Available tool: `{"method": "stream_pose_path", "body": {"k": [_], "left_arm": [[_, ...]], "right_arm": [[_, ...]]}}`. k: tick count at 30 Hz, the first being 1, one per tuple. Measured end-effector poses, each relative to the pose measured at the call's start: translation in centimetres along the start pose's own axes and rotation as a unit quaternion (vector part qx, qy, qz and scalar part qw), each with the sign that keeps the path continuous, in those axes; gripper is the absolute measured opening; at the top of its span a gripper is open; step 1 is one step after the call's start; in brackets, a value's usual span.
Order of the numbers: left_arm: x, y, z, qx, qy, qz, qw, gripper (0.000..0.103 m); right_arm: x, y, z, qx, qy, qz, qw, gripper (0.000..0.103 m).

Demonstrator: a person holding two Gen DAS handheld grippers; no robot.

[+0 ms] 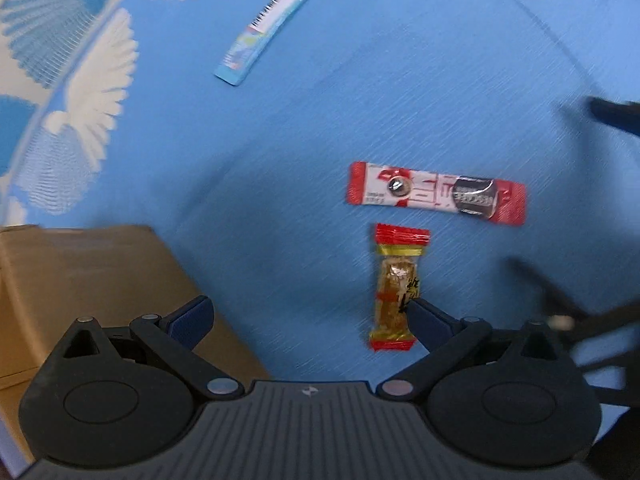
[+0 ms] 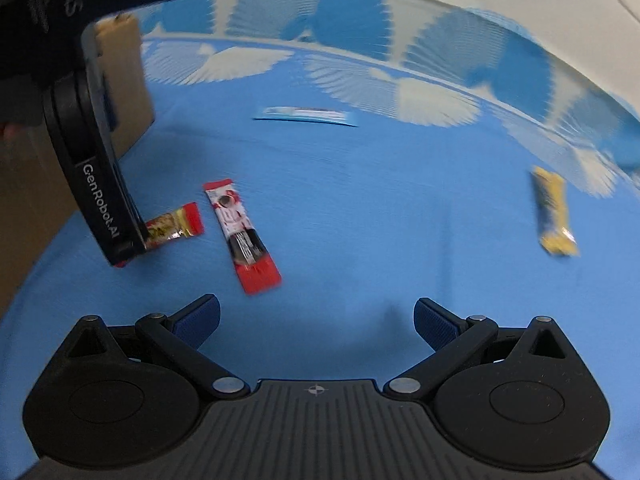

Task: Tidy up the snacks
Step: 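Move both tools toward the red-and-white stick and small red bar, then grasp the red-and-white Nescafe stick with the right tool while the left tool grasps the red bar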

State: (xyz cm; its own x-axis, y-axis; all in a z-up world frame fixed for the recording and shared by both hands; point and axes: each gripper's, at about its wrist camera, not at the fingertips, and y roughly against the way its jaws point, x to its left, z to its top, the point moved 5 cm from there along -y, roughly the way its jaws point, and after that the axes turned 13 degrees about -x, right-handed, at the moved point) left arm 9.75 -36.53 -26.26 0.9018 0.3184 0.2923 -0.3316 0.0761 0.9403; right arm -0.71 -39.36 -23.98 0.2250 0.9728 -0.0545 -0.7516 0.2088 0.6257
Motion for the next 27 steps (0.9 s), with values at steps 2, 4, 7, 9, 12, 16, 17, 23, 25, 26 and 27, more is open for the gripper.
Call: {"method": "stream_pose_path", "body": {"k": [2,4,7,9,12,16,17,23,25,26,27], "left_arm": [[0.3,-0.6,0.1,-0.004,0.002,-0.011,0.9999,0.103],[0.7,-1.1,-0.3,-0.005,0.007,-0.018,0.9998,0.103],[1.2,-1.4,-0.6,-0.011,0.007,-0.029,0.9995,0.100],[0.9,-0.7,-0.8,-0.020,0.015,-0.069,0.9973,0.058],[0.7,0.5,-0.6,-0.040,0.022,-0.091,0.9948,0.021],[1.4,1.2,-1.2,-0.051,0.042,-0.083,0.9943,0.019],[1.8,1.6,-1.5,-0.055,0.053,-0.086,0.9933,0.019],[2.7,6.2,-3.5,-0.086,0.092,-0.084,0.9884,0.019],[2.4,8.7,-4.3,-0.104,0.095,-0.081,0.9866,0.019],[2.4,9.9,-4.6,-0.113,0.098,-0.081,0.9854,0.019],[2.3,11.1,-5.2,-0.121,0.101,-0.082,0.9841,0.019]], "right_arm": [[0.7,-1.7,0.4,-0.018,0.020,0.016,1.000,0.103],[0.8,-2.7,0.7,-0.027,0.007,0.033,0.999,0.103],[0.8,-3.1,0.7,-0.049,0.004,0.046,0.998,0.103],[0.7,-2.7,0.5,-0.061,0.004,0.061,0.996,0.094],[1.1,-1.7,0.9,-0.077,0.015,0.086,0.993,0.034],[1.1,-0.7,0.8,-0.054,0.026,0.059,0.996,0.019],[0.8,-0.3,0.6,-0.044,0.018,0.035,0.998,0.019],[-1.6,5.9,0.9,-0.066,-0.106,-0.047,0.991,0.018],[-1.6,8.0,1.4,-0.083,-0.128,-0.067,0.986,0.018],[-1.4,9.1,1.7,-0.090,-0.138,-0.074,0.984,0.018],[-1.2,10.2,2.1,-0.097,-0.148,-0.080,0.981,0.018]]}}
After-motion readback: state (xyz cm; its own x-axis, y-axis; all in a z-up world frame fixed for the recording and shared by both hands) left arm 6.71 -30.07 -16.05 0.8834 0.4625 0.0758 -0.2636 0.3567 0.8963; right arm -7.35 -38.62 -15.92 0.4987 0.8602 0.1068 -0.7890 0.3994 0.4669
